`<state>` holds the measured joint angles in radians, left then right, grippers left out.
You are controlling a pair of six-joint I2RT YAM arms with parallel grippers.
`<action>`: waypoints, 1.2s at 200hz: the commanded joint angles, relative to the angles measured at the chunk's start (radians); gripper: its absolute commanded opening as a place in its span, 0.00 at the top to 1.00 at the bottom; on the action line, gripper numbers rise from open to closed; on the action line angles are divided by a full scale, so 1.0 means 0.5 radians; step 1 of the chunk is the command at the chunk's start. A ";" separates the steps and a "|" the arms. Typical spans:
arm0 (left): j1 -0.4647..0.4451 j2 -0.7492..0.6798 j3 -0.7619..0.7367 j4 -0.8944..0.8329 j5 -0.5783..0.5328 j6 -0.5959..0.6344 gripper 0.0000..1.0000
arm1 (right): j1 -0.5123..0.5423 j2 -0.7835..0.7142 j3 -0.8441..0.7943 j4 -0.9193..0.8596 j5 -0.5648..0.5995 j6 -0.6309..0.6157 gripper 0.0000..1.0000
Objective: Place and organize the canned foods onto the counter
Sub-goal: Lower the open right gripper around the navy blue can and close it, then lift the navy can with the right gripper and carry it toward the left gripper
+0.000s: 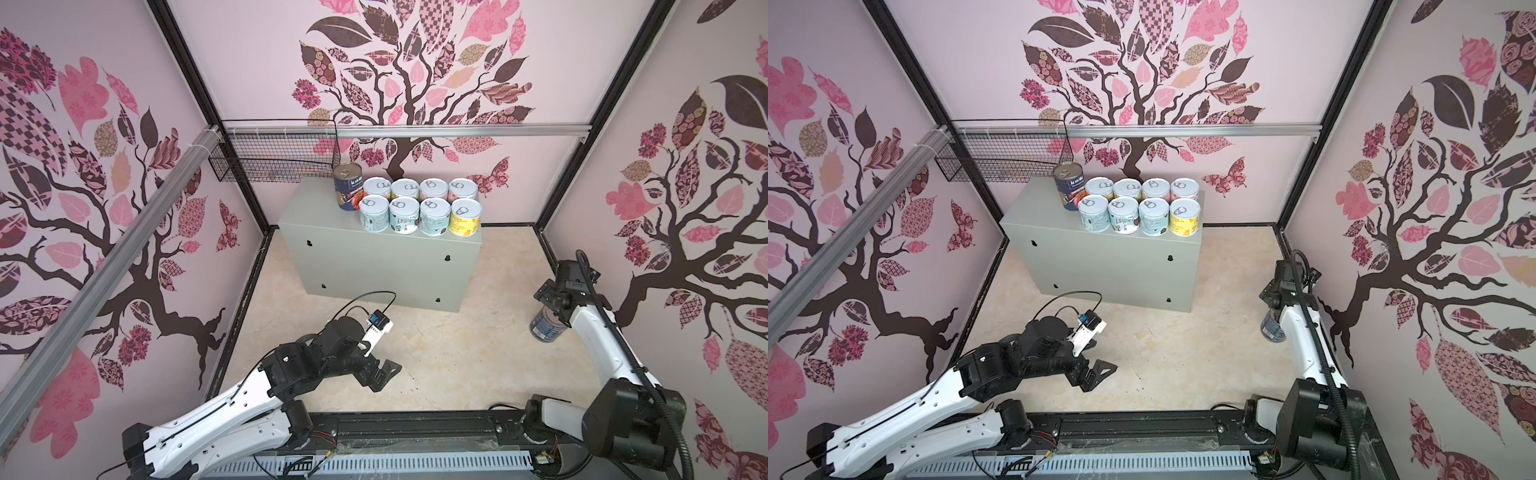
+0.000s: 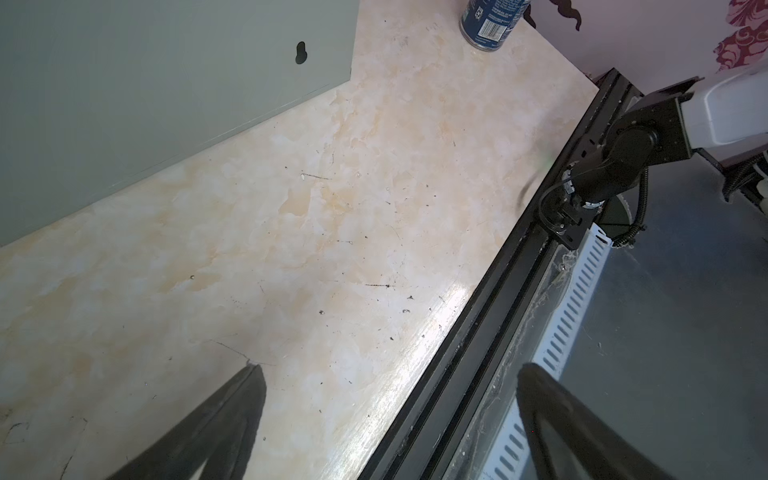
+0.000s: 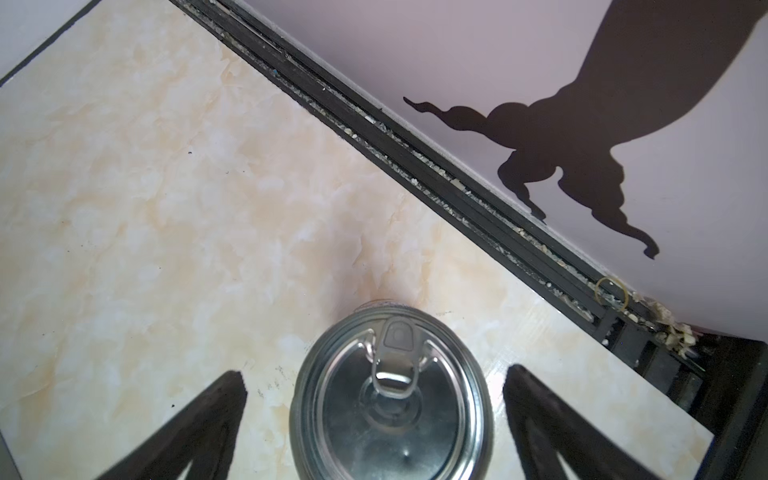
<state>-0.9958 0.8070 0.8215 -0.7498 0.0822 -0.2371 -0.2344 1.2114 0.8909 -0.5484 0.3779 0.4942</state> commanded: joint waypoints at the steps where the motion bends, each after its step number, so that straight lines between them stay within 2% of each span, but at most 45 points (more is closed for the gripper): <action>1: -0.008 -0.026 -0.048 -0.006 -0.017 0.020 0.02 | -0.016 -0.037 -0.028 -0.050 0.019 -0.004 0.00; 101: -0.021 -0.036 -0.050 -0.005 -0.023 0.020 0.02 | -0.020 0.081 -0.217 0.133 0.011 0.011 0.00; 136: -0.020 -0.039 -0.055 -0.007 -0.032 0.020 0.02 | -0.022 0.116 -0.243 0.178 0.083 0.002 0.01; 220: -0.024 -0.066 -0.057 -0.005 -0.041 0.020 0.02 | -0.022 0.137 -0.315 0.267 0.065 0.015 0.17; 240: -0.024 -0.071 -0.060 -0.004 -0.043 0.020 0.02 | -0.023 0.087 -0.293 0.258 0.048 0.001 0.26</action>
<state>-1.0035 0.7837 0.8207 -0.7502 0.0677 -0.2352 -0.2371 1.2636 0.7582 -0.4023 0.3969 0.4961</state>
